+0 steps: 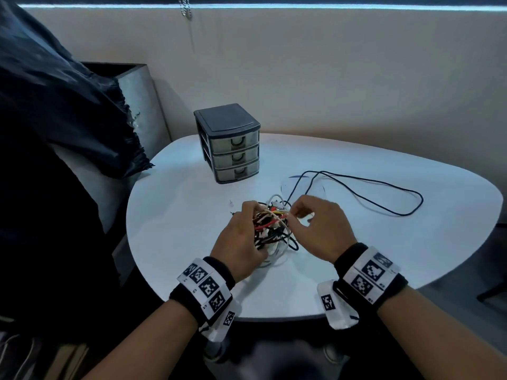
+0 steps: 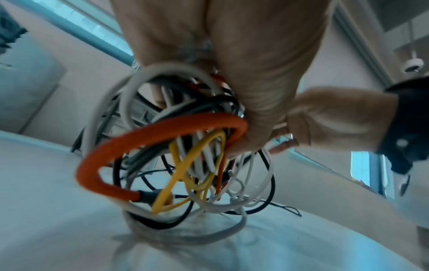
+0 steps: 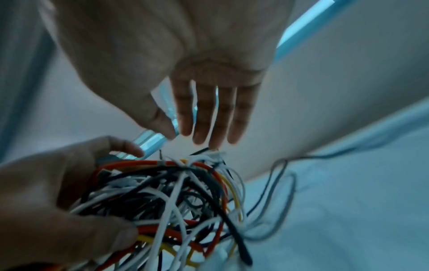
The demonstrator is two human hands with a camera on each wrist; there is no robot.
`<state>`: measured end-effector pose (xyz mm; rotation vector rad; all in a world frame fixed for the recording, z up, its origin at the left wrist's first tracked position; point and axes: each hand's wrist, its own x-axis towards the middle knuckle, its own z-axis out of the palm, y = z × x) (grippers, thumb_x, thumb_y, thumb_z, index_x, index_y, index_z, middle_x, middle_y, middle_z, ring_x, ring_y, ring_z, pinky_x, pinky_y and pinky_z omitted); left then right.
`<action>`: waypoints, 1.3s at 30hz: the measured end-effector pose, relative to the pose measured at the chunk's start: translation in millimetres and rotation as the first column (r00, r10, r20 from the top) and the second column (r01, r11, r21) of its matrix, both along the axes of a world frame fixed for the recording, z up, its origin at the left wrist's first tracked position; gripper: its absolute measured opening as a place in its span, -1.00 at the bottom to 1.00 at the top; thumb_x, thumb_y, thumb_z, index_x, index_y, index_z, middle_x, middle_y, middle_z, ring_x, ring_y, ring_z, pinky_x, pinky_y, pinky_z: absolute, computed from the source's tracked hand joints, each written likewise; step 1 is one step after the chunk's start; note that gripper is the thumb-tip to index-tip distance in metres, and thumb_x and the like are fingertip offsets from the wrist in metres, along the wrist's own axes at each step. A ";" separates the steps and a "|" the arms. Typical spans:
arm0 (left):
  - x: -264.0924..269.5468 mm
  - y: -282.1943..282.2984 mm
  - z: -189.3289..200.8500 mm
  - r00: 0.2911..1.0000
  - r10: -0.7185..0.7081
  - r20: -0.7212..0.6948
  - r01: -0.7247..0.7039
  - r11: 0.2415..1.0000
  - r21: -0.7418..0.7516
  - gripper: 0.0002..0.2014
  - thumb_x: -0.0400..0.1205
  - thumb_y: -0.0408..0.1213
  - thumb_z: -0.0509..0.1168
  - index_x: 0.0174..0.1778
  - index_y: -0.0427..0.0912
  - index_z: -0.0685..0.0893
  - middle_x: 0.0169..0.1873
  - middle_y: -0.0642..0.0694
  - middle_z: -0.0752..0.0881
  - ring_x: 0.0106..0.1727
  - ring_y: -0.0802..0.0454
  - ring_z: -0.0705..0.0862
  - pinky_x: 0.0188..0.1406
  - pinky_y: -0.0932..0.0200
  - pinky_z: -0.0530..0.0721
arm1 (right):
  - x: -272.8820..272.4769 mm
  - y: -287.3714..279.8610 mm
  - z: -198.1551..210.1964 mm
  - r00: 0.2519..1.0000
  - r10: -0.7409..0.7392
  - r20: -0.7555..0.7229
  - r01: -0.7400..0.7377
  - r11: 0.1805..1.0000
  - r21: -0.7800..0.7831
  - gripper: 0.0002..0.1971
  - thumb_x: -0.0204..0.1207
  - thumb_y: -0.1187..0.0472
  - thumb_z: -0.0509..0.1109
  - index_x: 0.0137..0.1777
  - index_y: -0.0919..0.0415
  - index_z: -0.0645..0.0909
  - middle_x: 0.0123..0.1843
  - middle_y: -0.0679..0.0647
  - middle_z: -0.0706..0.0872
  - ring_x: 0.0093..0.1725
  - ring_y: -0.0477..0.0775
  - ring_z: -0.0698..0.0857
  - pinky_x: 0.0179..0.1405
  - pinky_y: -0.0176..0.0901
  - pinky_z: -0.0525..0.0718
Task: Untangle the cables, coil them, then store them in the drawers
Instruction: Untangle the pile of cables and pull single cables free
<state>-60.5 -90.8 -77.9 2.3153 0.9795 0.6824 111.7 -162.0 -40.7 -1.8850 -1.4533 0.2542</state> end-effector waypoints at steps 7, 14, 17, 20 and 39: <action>9.7 0.5 -1.9 0.996 -0.085 -0.006 0.085 0.988 0.133 -0.40 0.40 -0.35 0.51 0.29 -0.14 0.37 0.07 0.02 0.48 -0.16 -0.02 0.54 -0.29 0.02 0.63 | -12.2 12.5 10.0 0.944 0.209 0.256 -0.150 0.961 -0.232 -0.78 0.48 -0.17 0.46 -0.11 -0.07 0.79 -0.03 -0.06 0.59 0.10 -0.03 0.48 0.00 -0.05 0.57; -5.8 -0.8 -14.9 1.000 -0.022 -0.008 0.023 0.992 0.125 0.01 0.23 0.21 0.61 0.55 0.02 0.28 0.40 0.05 0.51 0.32 0.08 0.51 0.26 0.10 0.55 | -21.5 9.2 3.2 0.878 0.278 0.390 -0.156 0.936 -0.316 -0.79 0.55 0.02 0.36 -0.08 0.05 0.80 0.08 -0.02 0.58 0.17 0.04 0.50 0.03 -0.09 0.56; -13.6 1.6 -19.7 0.995 0.058 0.081 -0.039 0.974 -0.223 0.04 0.19 0.43 0.49 0.55 0.16 0.24 0.43 0.16 0.48 0.42 0.17 0.47 0.42 0.10 0.48 | -21.1 8.0 1.2 0.907 0.209 0.367 -0.108 0.955 -0.277 -0.80 0.57 0.06 0.30 -0.14 0.11 0.70 -0.01 -0.04 0.58 0.00 0.02 0.58 -0.17 -0.14 0.51; -13.5 0.8 -29.7 0.981 0.118 0.155 -0.055 0.932 -0.357 -0.23 0.31 0.51 0.38 0.37 0.26 0.42 0.27 0.13 0.64 0.30 0.13 0.63 0.35 -0.07 0.62 | -20.4 8.2 1.8 0.922 0.189 0.339 -0.096 0.958 -0.271 -0.85 0.59 0.07 0.26 -0.17 0.09 0.55 -0.12 -0.03 0.62 -0.19 0.07 0.58 -0.24 -0.10 0.44; 0.5 -9.0 4.9 1.000 0.016 0.027 -0.011 0.981 -0.194 -0.44 0.36 0.02 0.34 0.35 0.20 0.59 0.18 0.09 0.67 0.25 0.06 0.59 0.30 0.04 0.53 | -17.1 3.9 1.1 0.998 0.041 -0.050 -0.041 0.999 0.007 -0.94 0.53 0.08 0.33 -0.10 -0.02 0.62 -0.07 -0.13 0.72 -0.06 -0.03 0.70 0.00 0.08 0.72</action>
